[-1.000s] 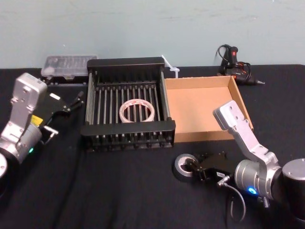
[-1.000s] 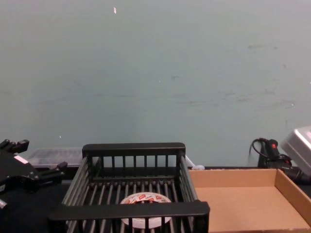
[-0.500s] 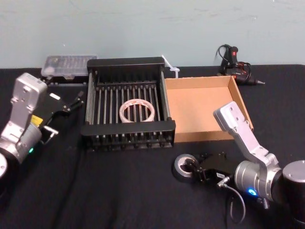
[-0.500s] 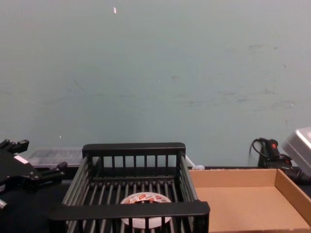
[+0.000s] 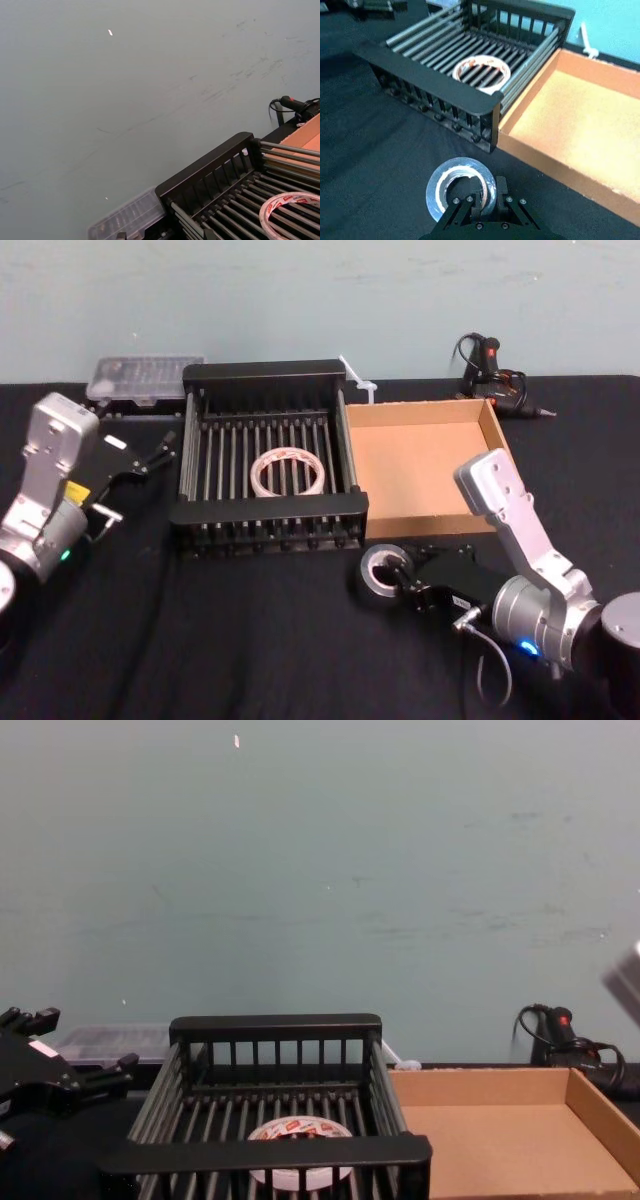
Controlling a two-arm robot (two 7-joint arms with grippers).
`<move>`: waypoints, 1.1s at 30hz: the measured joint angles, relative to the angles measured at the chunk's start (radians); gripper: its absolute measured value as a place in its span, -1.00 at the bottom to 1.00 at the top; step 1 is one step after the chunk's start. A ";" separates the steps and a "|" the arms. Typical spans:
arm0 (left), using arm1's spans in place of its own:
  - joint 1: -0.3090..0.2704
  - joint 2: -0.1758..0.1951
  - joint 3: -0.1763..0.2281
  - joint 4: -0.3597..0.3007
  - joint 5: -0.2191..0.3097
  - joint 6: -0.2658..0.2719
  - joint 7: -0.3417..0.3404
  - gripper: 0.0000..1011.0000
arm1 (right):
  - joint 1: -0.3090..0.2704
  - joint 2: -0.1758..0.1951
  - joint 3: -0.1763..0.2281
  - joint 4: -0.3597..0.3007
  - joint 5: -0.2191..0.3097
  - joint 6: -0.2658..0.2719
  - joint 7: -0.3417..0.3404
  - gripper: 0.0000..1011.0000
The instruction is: Pick up the white tape and place it into the black box , Pick up the silver tape and place it into the brown box.
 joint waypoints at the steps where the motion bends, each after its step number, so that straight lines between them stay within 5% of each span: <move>1: 0.000 0.000 0.000 0.000 0.000 0.000 0.000 0.98 | -0.004 -0.001 0.003 -0.004 0.000 -0.004 0.000 -0.61; 16: 0.000 0.000 0.000 0.000 0.000 0.000 0.000 0.98 | -0.053 -0.011 0.047 -0.060 0.034 -0.095 0.006 -0.61; 33: 0.000 0.000 0.000 0.000 0.000 0.000 0.000 0.98 | -0.090 -0.040 0.089 -0.103 0.031 -0.179 -0.066 -0.61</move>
